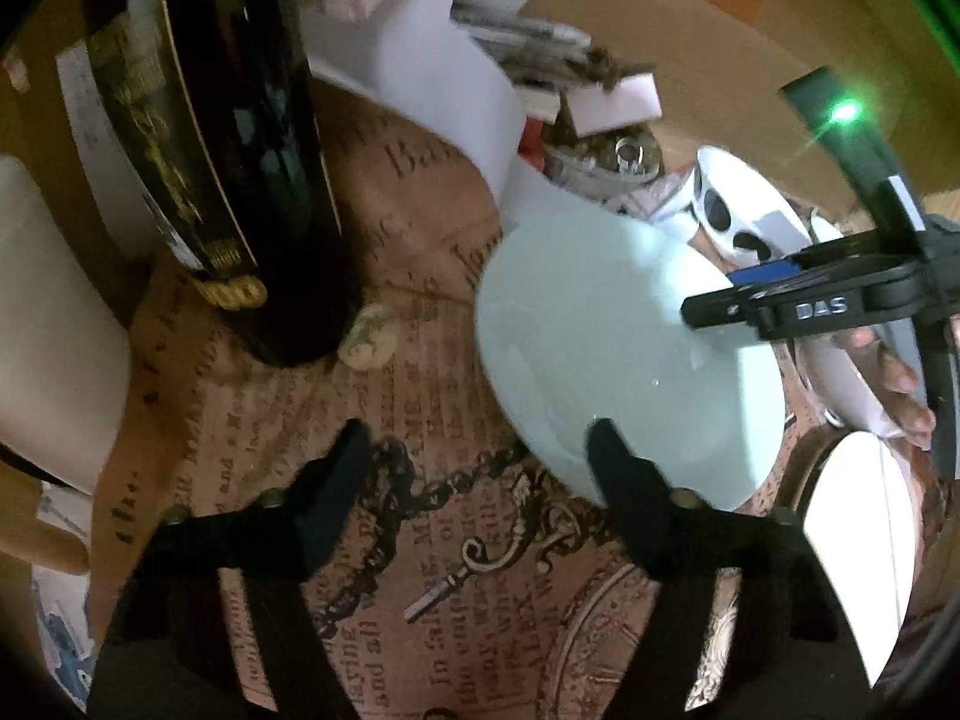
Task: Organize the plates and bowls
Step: 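Lift the mint green plate with both grippers toward the plate stack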
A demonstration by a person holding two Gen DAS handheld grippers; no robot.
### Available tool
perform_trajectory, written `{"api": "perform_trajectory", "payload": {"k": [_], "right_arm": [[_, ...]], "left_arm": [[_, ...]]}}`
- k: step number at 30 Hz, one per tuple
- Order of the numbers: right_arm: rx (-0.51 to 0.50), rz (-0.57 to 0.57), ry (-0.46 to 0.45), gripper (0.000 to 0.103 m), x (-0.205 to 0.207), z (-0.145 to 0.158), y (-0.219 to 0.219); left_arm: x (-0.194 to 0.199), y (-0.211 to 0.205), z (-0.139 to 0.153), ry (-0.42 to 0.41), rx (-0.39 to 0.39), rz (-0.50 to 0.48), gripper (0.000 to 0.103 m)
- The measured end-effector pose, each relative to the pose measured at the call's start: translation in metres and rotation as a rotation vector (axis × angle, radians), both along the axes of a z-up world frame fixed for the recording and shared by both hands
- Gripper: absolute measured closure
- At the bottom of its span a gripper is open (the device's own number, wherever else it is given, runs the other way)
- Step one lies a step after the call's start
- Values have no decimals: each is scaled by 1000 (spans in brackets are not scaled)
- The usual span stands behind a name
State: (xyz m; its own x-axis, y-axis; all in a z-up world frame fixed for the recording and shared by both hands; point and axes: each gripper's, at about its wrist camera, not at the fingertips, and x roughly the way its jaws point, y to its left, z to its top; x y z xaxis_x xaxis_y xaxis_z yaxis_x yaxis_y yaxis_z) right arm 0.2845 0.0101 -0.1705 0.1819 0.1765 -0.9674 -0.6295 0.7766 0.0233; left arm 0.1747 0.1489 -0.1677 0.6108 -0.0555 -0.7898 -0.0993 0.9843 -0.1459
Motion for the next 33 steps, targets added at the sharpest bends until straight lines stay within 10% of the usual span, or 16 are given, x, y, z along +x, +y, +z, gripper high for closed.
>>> {"api": "perform_trajectory", "payload": {"k": [7,33], "right_arm": [[1,67,-12,73,-22,3,4],[148,58,-120,80,-96,43,3]], "left_arm": [[1,1,-11,30,-16,-3,64],[-38,2,24,-44,41,70,69]]}}
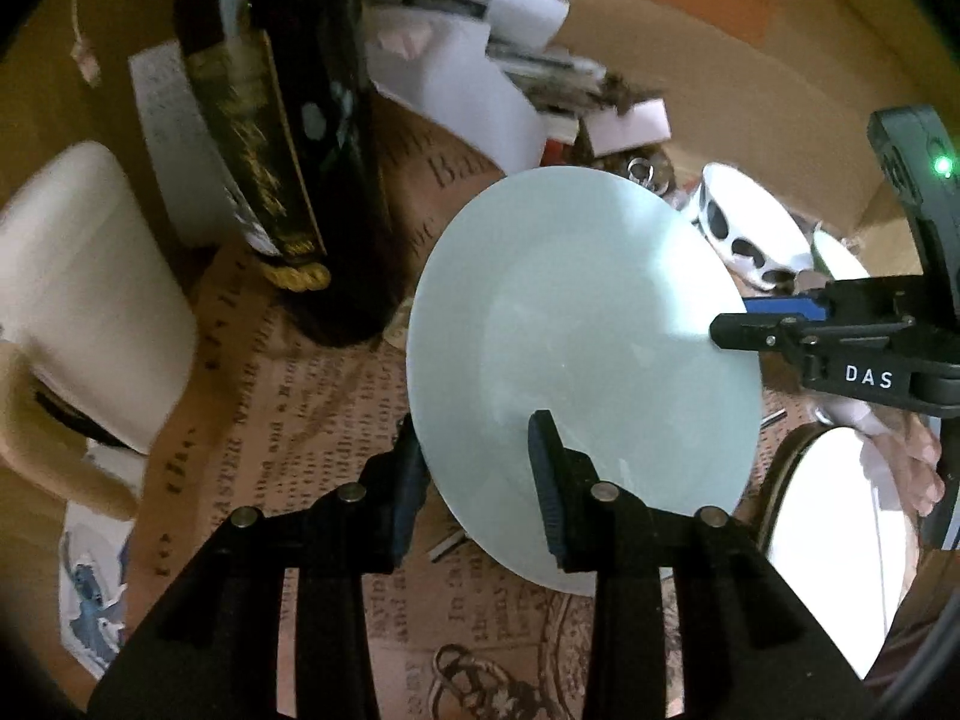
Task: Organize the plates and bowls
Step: 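Lift the mint green plate with both grippers toward the plate stack, then carry the mint green plate with both grippers over the white plate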
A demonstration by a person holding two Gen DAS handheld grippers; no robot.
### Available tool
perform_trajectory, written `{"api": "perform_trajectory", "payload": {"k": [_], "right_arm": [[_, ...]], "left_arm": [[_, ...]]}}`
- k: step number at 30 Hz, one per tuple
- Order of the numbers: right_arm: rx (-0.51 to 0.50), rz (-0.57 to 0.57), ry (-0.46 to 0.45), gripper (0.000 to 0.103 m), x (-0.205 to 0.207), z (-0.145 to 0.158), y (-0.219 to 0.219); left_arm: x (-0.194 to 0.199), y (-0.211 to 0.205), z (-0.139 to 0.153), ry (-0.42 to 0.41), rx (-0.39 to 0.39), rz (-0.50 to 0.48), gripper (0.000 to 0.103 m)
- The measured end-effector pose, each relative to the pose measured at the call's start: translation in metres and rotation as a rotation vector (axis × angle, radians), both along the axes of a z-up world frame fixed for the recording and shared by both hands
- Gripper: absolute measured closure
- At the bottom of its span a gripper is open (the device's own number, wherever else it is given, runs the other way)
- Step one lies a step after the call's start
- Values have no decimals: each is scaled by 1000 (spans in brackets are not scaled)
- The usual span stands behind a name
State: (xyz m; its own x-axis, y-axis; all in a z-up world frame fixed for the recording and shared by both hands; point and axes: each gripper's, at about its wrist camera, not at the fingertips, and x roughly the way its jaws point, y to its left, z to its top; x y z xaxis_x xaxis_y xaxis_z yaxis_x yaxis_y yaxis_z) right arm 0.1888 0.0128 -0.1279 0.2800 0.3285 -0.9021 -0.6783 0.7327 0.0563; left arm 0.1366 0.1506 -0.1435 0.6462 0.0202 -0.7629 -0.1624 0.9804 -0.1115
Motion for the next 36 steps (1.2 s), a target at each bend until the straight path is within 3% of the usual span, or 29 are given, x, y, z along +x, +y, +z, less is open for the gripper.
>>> {"api": "perform_trajectory", "payload": {"k": [7,19,36], "right_arm": [[78,-24,-15,83,-9,22,-20],[135,-119,-95,83,-32,61,-87],[144,-204,-126,83,-76,56,-129]], "left_arm": [[-16,-9,29,-76,9,-27,69],[-40,-47,57,-169,5,-159,69],[-64,-74,60,-180,-25,-271,69]]}}
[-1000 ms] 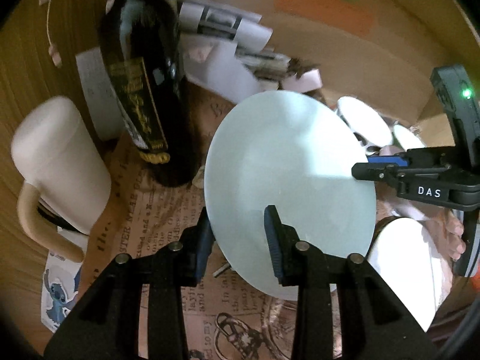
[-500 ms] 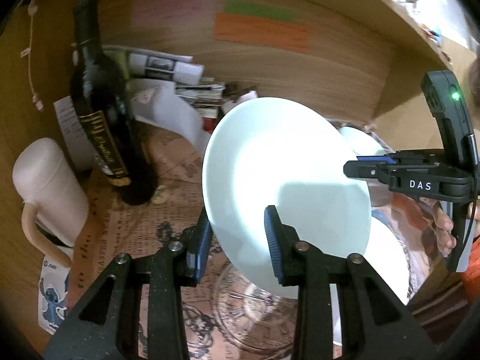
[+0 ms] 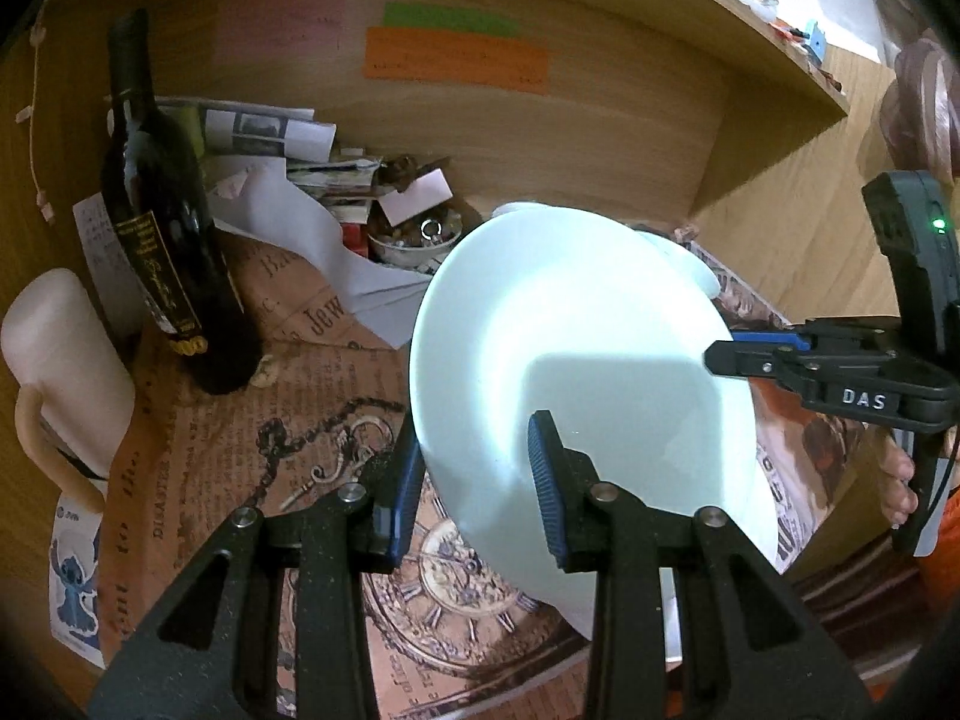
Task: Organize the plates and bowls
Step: 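Carry the mint green plate with both grippers over the white plate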
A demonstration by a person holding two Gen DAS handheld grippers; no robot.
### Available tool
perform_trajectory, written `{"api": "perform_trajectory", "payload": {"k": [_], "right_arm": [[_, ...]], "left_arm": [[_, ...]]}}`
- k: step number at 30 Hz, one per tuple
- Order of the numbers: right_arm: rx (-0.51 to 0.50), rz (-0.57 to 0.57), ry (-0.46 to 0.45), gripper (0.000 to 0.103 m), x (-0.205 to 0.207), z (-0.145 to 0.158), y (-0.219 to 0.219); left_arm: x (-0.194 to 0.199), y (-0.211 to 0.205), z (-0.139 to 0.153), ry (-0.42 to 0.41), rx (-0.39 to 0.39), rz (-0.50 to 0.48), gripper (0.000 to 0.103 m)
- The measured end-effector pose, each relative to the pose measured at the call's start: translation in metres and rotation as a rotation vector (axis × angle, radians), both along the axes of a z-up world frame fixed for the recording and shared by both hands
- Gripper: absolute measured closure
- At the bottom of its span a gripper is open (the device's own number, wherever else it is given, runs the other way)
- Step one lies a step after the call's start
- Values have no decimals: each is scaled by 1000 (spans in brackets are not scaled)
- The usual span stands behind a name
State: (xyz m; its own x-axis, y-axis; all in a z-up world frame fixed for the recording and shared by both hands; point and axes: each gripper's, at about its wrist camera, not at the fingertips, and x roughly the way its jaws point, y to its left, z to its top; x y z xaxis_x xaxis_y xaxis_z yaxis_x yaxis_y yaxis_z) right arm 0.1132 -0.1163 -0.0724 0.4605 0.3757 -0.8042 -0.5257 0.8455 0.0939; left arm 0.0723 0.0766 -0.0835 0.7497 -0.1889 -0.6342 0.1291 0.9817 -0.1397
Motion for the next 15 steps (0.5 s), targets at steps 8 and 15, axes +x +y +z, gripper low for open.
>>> {"api": "perform_trajectory", "payload": {"k": [8,15], "right_arm": [[5,-21,-16,83,-20,-8,-6],[23,-52,2,83,-30,-21,-15]], "left_arm": [[-8,-1,-10,43,-16,-29,69],[-10,-6,-27,91,-32,-51,69]]}}
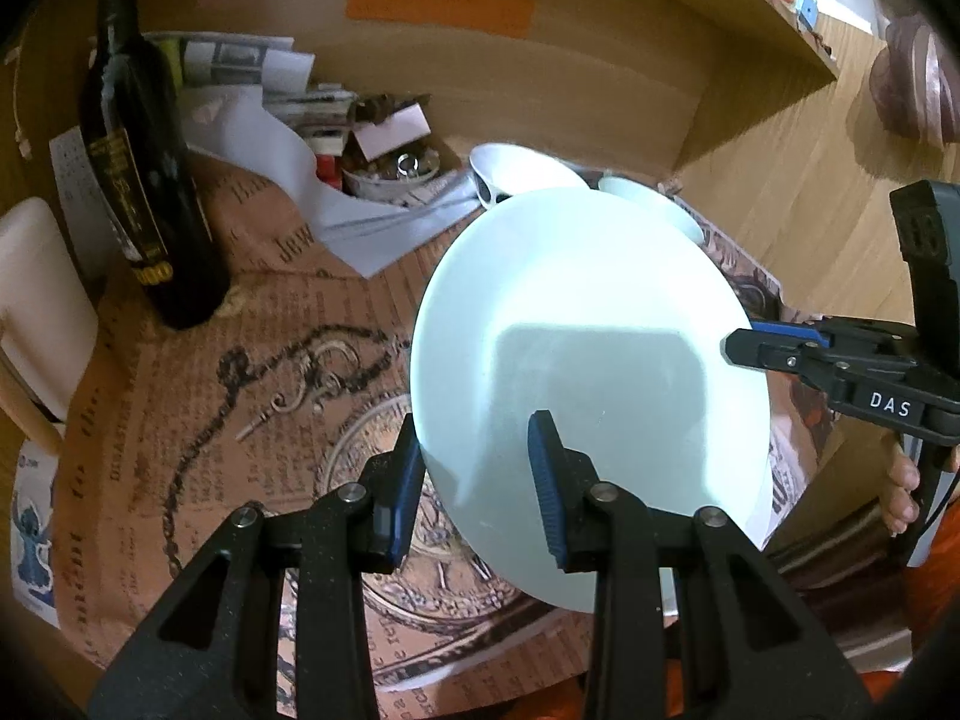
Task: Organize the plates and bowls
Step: 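Carry the mint green plate with both grippers over the white plate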
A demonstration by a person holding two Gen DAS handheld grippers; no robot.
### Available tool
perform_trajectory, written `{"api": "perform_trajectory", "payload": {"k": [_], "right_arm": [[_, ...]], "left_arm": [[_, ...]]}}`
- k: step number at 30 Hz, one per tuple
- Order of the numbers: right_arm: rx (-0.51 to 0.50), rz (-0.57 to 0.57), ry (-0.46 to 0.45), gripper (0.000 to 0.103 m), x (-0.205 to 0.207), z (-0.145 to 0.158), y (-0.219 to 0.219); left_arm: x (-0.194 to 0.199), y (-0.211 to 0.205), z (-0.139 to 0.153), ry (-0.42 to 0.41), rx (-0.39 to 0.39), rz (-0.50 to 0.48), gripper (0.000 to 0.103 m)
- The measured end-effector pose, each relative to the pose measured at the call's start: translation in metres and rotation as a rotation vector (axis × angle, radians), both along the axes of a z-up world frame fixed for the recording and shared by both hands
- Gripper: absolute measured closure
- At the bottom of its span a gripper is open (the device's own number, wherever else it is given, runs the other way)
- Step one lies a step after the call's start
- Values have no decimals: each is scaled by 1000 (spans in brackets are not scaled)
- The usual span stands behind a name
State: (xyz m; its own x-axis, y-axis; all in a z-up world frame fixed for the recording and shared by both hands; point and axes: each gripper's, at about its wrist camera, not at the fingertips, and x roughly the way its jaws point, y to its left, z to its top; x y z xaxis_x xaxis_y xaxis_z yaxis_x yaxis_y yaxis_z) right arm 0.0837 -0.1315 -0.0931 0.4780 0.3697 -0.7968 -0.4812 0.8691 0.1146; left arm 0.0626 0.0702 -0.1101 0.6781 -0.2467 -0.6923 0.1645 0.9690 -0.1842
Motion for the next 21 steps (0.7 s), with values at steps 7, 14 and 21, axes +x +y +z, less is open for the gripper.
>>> {"api": "perform_trajectory", "payload": {"k": [7,14,21], "right_arm": [[23,-19,63,83,-3,-21,-9],[21,-38,93,83,-8,-33,-19],[30,-68,135,83,-3,-44,-32]], "left_arm": [[-4,-5,-16,39,-4,-14,69],[-2,-16,-28,68,12,-32,69],[6,-30,-34,78,54,-49,69]]}}
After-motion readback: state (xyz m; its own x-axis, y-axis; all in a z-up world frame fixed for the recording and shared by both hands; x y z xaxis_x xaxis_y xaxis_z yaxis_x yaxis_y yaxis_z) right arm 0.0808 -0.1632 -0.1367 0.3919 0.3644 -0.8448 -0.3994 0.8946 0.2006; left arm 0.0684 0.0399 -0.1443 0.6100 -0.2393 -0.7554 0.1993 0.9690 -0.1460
